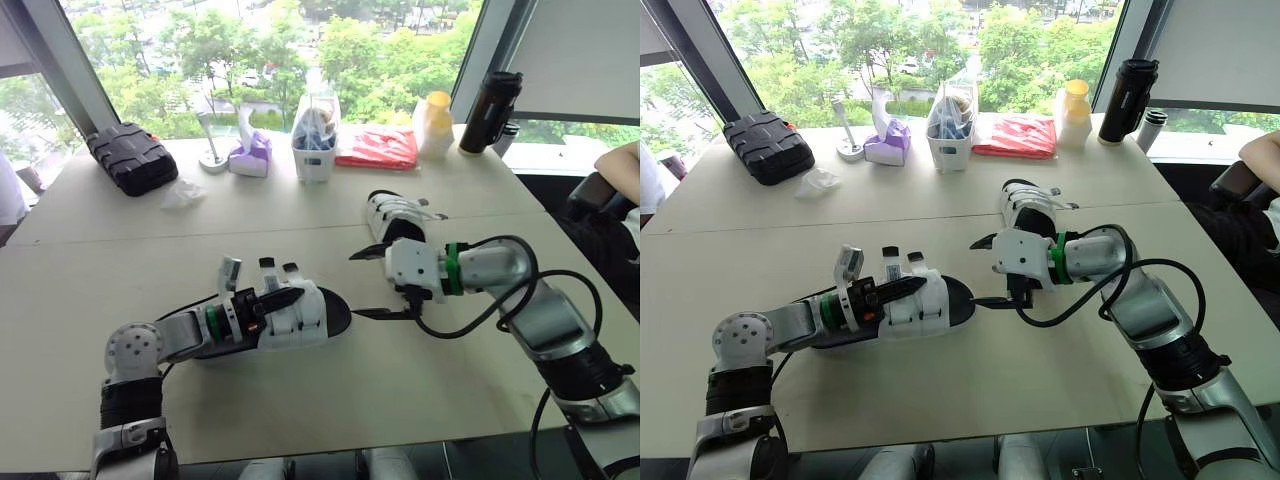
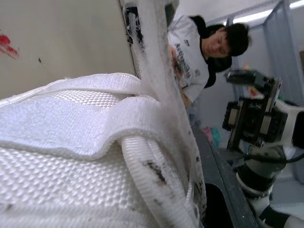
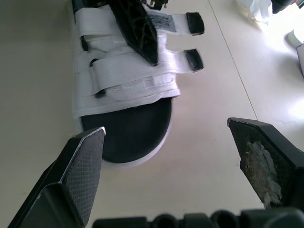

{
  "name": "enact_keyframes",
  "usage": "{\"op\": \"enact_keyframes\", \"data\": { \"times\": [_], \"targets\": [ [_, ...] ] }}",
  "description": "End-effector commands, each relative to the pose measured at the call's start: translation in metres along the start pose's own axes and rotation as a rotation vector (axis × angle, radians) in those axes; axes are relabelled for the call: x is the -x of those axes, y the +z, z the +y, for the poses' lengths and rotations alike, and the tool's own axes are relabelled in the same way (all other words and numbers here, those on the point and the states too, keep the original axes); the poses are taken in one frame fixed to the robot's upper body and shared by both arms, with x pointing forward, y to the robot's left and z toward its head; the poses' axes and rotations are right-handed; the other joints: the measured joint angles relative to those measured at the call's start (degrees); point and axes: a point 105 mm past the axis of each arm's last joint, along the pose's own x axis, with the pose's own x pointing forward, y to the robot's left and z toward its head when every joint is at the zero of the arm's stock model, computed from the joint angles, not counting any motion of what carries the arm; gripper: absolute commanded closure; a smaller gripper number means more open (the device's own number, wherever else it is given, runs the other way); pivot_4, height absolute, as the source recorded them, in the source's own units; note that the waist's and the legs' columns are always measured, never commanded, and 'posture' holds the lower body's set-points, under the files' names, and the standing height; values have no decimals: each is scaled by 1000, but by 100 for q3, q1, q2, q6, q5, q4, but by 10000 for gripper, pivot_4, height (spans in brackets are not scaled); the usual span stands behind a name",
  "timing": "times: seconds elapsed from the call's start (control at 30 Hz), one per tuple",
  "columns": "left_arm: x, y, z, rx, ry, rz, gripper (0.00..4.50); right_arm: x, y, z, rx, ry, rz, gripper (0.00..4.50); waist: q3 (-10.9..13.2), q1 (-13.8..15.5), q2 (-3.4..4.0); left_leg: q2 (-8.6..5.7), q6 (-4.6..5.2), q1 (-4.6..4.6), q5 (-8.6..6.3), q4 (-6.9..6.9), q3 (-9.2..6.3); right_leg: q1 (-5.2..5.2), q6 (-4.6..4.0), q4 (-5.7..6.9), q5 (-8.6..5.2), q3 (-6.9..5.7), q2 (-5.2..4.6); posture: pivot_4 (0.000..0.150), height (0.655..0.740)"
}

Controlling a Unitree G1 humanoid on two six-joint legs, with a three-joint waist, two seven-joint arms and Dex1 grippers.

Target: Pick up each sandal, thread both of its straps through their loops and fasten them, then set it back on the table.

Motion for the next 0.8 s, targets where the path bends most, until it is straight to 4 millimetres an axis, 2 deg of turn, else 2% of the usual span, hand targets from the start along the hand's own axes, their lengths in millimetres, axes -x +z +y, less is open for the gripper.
{"op": "enact_keyframes", "data": {
  "times": [0.03,0.1,0.2,0.37,0.53,0.6,0.8],
  "targets": [
    [0,65,-26,34,-103,-360,44802,0,10,-2,37,-16,-26,0,5,59,-9,-1,-2,-3,1,9,-2,2,3,-1,7,-1,-1,1500,7400],
    [-1,92,-25,22,-41,-531,44802,-1,10,-1,37,-13,-27,0,8,101,-15,1,-6,-7,3,17,1,3,5,-6,19,-1,2,1500,7400],
    [-2,119,-23,39,10,-732,44802,-3,10,-2,35,-13,-31,0,8,111,-16,-2,-8,-10,4,20,17,3,7,-16,22,2,1,1500,7400],
    [-6,148,-10,75,76,-991,44802,-6,11,1,39,-1,-36,0,10,118,-19,-16,-4,-21,1,15,22,-3,9,-25,25,3,0,1500,7400],
    [-19,157,-1,112,108,-1089,44802,-9,11,2,42,6,-38,0,12,115,-24,-17,-4,-96,2,39,23,-73,10,-21,49,2,4,1500,7400],
    [-21,159,2,117,122,-1106,44802,-9,11,2,44,8,-38,0,12,115,-24,-19,-4,-96,2,41,26,-72,11,-21,52,2,4,1500,7400],
    [-20,153,34,165,275,-1108,44802,-11,10,3,46,7,-36,0,11,111,-24,-19,-2,-94,2,44,29,-70,14,-20,55,3,5,1500,7400]
  ]
}}
